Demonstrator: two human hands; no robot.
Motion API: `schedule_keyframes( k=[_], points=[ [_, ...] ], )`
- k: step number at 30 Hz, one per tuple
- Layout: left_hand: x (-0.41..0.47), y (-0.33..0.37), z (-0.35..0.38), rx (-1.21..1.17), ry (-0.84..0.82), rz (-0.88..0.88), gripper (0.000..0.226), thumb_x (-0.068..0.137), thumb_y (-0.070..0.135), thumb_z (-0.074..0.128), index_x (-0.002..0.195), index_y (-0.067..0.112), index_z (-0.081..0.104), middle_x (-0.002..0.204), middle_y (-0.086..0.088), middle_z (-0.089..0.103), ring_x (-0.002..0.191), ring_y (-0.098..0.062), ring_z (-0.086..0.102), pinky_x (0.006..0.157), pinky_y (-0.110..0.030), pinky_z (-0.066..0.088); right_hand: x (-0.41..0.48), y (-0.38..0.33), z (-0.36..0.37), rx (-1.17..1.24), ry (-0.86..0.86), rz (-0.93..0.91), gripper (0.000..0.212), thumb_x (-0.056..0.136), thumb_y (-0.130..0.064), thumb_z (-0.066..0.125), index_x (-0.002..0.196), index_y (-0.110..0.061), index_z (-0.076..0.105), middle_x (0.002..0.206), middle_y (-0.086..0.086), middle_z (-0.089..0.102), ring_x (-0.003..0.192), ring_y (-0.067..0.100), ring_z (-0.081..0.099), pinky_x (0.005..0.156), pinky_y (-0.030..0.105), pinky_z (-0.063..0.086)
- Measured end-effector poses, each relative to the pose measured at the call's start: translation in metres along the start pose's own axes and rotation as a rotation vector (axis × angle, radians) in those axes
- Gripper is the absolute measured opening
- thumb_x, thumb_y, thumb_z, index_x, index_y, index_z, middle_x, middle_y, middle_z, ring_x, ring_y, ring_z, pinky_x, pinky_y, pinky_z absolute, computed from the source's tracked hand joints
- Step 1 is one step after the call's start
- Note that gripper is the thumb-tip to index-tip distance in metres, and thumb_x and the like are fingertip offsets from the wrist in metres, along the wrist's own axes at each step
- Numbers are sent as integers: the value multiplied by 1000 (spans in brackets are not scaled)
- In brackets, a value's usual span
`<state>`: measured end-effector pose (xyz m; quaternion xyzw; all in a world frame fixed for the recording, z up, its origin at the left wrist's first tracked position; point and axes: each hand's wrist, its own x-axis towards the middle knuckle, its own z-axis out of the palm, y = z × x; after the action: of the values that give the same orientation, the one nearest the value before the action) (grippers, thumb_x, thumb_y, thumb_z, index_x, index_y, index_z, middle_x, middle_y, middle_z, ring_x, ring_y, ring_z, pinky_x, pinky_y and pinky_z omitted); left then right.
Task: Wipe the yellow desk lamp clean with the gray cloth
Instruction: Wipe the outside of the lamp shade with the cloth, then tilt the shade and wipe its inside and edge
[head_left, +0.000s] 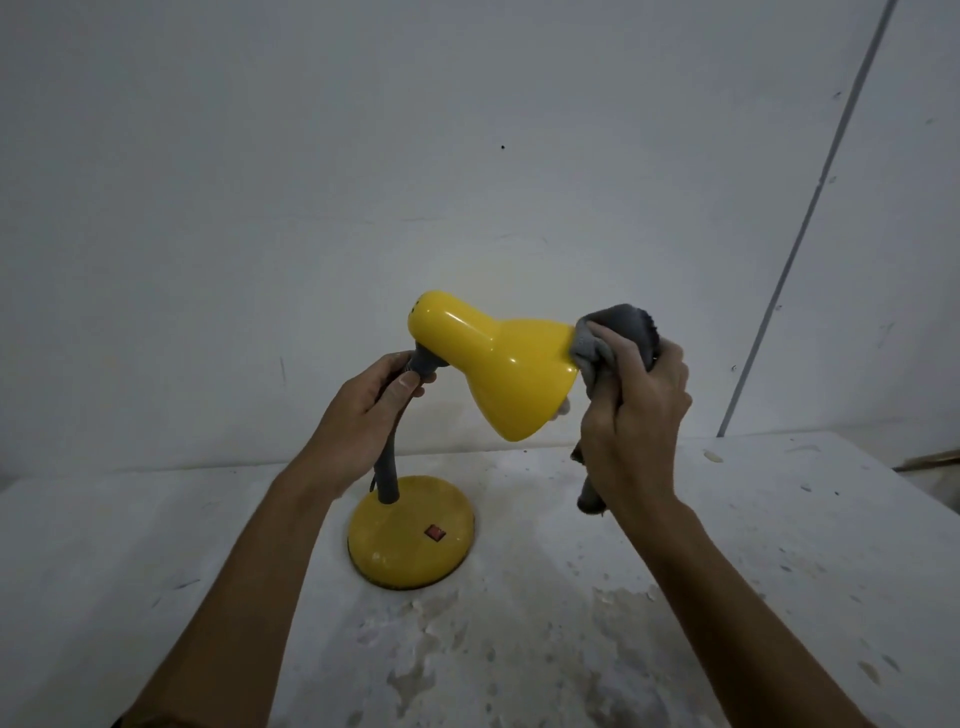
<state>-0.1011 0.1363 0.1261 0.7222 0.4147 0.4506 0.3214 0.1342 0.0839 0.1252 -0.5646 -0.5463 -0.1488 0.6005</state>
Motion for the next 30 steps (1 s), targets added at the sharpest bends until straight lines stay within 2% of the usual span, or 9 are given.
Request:
schedule_keyframes(
  k=[2,7,13,19,20,22,24,25,30],
  points=[
    [1,1,-1,-29,-14,-3,30,103,28,38,129,27,55,118,13,66,113,-7,59,98,-28,43,-3,1,1,58,-18,13,39,92,-15,39,125,-28,56,115,9,49,100,23,49,83,48,46],
    [2,3,0,-95,-36,-36,28,103,28,37,123,32,57,116,15,67,107,7,60,93,-18,41,-4,-2,0,215,-41,84,33,95,-16,40,123,-20,56,106,4,47,93,20,54,82,42,51],
    [6,1,-6,-117,-82,-110,29,103,34,35,115,45,59,112,33,65,116,11,51,94,-18,36,-16,-29,-13,331,-7,53,34,92,-8,45,121,-20,58,108,5,47,94,14,54,79,21,47],
    [3,5,-13,-165,-76,-89,27,104,33,34,115,45,56,104,39,65,101,23,55,87,-13,36,-44,-52,-11,353,11,-89,32,93,-9,46,122,-13,59,115,13,46,97,22,54,83,28,48],
    [1,4,-15,-175,-62,-86,27,103,33,35,112,46,56,103,38,66,101,21,56,89,-15,39,-49,-54,-10,344,0,-116,33,93,-12,46,123,-16,58,117,13,45,98,25,54,83,33,49],
    [-6,0,-22,-198,-19,-93,25,103,32,39,113,43,59,112,24,69,110,2,62,97,-32,47,-56,-58,-7,340,-47,-163,35,94,-16,47,126,-26,55,124,8,42,104,33,53,85,41,49],
    [-14,-4,-28,-209,44,-114,23,101,30,46,117,36,62,119,7,69,115,-17,63,100,-49,48,-62,-64,-5,342,-93,-202,38,94,-18,48,129,-34,52,130,4,38,112,36,51,90,44,49],
    [-18,-6,-32,-200,92,-123,22,100,30,49,116,34,62,120,5,68,114,-20,63,100,-52,48,-64,-67,-4,348,-103,-214,38,94,-18,49,128,-35,51,131,3,37,114,37,50,92,44,48],
    [-52,5,-41,-38,289,-115,19,96,13,57,107,27,63,111,9,67,103,-12,63,92,-40,52,-67,-72,-2,394,-72,-184,34,94,-18,48,125,-31,56,130,4,40,115,37,51,93,43,48]
  ],
)
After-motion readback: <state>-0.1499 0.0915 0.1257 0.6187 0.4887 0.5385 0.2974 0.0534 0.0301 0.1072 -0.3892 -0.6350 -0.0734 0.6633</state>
